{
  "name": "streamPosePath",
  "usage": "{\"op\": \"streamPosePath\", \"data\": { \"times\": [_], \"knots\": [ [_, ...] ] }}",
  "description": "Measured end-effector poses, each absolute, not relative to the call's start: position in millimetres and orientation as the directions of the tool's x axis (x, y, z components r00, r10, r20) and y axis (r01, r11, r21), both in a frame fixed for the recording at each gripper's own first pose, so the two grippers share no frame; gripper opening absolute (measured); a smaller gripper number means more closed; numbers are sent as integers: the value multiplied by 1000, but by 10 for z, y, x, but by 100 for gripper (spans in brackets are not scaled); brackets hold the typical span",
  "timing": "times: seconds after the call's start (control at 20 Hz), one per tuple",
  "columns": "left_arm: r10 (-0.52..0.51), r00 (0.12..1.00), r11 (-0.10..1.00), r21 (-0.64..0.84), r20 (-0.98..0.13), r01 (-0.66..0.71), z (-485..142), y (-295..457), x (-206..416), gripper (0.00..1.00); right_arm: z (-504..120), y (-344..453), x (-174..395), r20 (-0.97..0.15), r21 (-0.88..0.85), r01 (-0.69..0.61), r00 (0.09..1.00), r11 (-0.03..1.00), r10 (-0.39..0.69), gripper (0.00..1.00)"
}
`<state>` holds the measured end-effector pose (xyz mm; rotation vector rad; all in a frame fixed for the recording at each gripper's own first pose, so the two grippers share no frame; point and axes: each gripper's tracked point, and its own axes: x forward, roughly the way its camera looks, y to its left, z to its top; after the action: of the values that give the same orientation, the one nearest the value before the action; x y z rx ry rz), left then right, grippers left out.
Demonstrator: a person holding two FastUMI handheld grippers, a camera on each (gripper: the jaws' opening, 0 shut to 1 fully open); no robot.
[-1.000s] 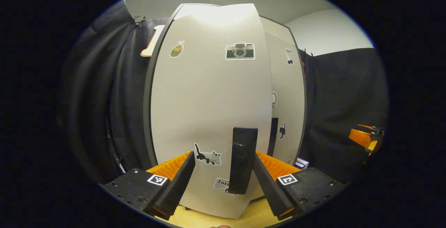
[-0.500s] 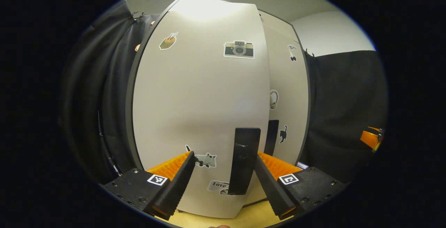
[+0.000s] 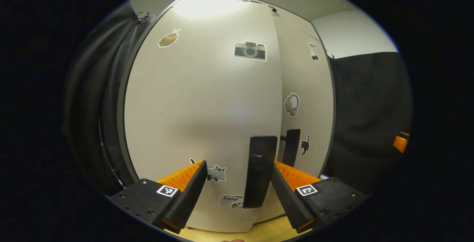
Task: Grasp the bottle in the cabinet with the left hand and place it on the coaster, then close the right door with the right hand and the left door with the left hand.
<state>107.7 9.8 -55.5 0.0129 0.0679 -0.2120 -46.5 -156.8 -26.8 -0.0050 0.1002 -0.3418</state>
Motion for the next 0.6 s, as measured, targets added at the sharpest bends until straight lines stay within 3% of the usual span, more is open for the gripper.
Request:
{"op": "streamPosePath", "data": {
  "times": [0.6],
  "knots": [
    [-188,980,981,33,-67,191,-582,80,1259,100,-357,-1623,-380,-105,-31,346,932,938,-348,96]
  ]
}}
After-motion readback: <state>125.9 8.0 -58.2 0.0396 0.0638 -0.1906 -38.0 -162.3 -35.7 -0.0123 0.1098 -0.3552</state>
